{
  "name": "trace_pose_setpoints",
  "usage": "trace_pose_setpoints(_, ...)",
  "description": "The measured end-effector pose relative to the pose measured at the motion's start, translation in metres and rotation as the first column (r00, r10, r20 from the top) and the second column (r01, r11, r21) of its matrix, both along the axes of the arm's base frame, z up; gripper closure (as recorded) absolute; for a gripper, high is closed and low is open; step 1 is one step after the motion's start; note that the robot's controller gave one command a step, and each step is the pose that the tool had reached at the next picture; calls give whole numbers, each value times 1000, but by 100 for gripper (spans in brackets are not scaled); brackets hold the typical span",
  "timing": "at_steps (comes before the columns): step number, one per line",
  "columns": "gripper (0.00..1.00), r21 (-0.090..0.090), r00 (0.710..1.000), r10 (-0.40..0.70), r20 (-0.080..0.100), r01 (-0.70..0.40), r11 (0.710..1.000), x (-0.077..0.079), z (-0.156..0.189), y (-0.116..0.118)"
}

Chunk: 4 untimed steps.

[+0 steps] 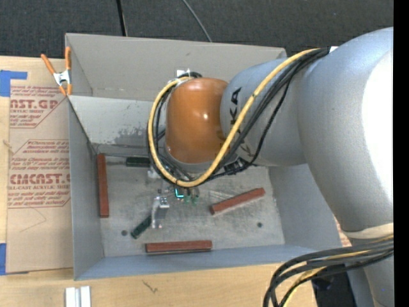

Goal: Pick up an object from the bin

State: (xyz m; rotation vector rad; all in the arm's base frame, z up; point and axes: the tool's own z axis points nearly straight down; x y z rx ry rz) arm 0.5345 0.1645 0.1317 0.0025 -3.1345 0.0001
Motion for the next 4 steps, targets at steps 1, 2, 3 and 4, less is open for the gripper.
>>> trace_pose_setpoints(1,0,1,1000,-1,7,1,1000,2,4,-1)
trace_pose_setpoints(2,100,1,975,221,8,-221,975,-46,-53,1)
trace_pose_setpoints(3,100,1,975,221,8,-221,975,-46,-53,1)
trace_pose_setpoints(4,100,1,975,221,8,-221,975,-45,-53,1)
